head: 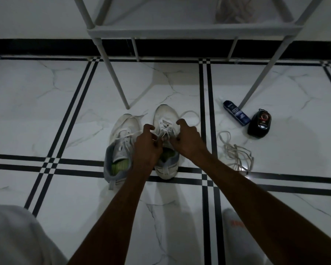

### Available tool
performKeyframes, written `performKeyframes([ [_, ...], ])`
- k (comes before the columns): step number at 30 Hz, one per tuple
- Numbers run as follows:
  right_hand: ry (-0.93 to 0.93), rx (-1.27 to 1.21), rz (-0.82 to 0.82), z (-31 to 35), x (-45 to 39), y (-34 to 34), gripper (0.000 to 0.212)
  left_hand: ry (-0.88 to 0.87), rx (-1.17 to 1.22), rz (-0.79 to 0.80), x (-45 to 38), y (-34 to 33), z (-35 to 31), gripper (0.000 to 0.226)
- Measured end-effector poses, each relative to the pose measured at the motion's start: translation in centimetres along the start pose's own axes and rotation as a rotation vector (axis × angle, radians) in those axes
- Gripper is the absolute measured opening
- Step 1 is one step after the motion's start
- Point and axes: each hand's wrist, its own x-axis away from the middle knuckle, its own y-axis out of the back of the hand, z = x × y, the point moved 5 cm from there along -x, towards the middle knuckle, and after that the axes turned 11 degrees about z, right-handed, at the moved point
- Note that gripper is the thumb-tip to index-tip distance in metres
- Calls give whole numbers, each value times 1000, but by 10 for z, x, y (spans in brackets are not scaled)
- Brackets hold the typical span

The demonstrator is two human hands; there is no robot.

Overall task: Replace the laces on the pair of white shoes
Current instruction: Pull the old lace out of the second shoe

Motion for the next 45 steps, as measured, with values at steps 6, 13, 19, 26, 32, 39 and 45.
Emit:
performKeyframes([
  [6,-92,-423,75,-30,1,4,40,22,133,-103,3,-1,9,32],
  [13,-242,-763,80,-41,15,6,30,153,315,-137,7,-17,15,34],
  [19,-155,-460,201,-18,-1,20,19,49,-215,-151,4,-1,-12,39],
  [26,-101,-306,196,-13,-11,18,10,-267,-477,-31,-16,-12,-25,18],
  [32,-175,-439,82,-21,-7,21,12,-15,-9,-360,-17,20,3,5],
  [39,-97,-324,85,-16,-5,25,14,-243,-197,-2,-14,5,-26,41],
  [45,-106,-304,117,-16,-6,26,16,-298,-669,94,-20,-17,-33,19],
])
